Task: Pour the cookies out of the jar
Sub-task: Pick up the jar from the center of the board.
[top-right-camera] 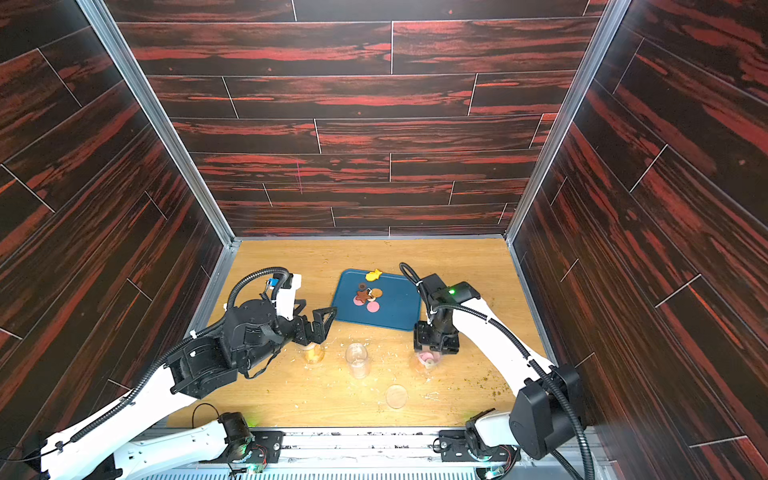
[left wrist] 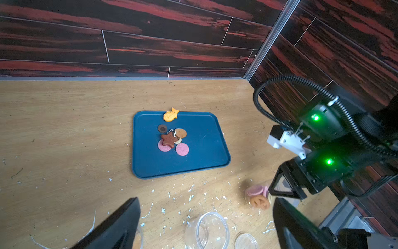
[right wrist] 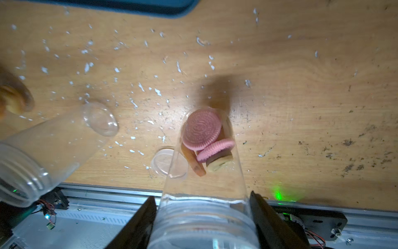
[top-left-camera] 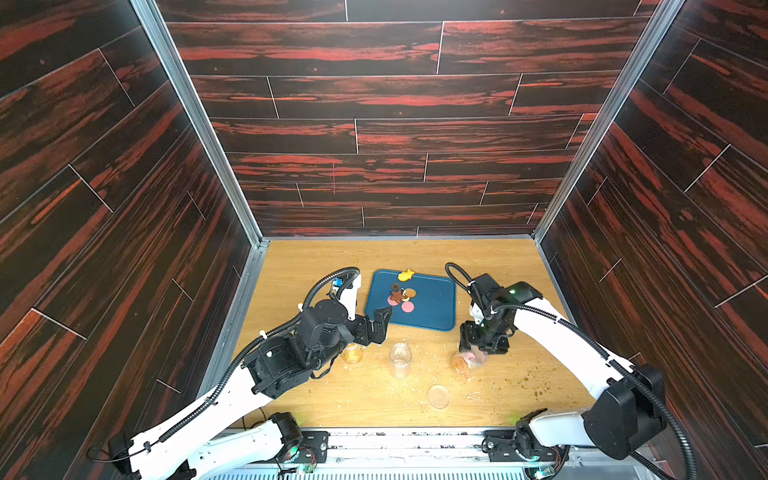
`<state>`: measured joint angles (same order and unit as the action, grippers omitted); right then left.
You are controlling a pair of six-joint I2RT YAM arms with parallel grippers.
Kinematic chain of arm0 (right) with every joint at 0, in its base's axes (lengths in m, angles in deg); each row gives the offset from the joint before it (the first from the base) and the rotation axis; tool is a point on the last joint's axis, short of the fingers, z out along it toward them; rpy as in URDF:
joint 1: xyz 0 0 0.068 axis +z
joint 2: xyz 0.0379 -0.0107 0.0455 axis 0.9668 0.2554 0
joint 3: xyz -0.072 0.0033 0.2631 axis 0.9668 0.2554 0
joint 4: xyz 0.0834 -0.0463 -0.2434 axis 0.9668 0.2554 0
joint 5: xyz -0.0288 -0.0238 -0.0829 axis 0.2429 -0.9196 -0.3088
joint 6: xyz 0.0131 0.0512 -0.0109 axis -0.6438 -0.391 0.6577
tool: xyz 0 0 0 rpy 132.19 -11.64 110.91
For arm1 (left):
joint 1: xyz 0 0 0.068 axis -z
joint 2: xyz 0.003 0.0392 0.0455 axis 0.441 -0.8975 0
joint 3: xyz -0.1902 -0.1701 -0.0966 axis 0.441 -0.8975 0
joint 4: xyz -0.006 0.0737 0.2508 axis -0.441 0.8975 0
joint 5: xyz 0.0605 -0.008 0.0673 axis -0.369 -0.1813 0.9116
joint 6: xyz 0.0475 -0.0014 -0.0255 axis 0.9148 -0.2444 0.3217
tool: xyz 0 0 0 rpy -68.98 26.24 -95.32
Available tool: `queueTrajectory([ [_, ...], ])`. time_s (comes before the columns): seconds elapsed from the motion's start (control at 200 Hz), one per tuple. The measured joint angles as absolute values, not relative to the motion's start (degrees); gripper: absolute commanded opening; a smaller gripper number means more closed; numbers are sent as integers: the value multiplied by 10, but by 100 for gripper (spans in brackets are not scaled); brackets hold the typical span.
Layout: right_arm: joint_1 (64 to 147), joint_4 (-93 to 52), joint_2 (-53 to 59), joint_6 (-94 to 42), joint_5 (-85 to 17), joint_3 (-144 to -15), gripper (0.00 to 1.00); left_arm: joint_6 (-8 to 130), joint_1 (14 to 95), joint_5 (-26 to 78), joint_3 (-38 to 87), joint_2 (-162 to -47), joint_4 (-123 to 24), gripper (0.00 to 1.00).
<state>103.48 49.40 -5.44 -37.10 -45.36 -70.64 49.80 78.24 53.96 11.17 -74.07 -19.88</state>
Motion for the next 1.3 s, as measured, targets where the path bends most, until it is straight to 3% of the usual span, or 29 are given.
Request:
queueTrajectory([
  [0.266,1024,499,-49,-363,-431,-737,65,529,782,502,112,-764,-199,100],
  [0.636,978,501,-19,-354,-316,-836,65,712,782,349,101,-796,-214,100],
  [0.977,947,514,31,-366,-157,-1011,64,832,754,311,90,-843,-279,100],
  [1.303,947,526,52,-385,-71,-1077,63,892,709,305,97,-896,-319,99],
])
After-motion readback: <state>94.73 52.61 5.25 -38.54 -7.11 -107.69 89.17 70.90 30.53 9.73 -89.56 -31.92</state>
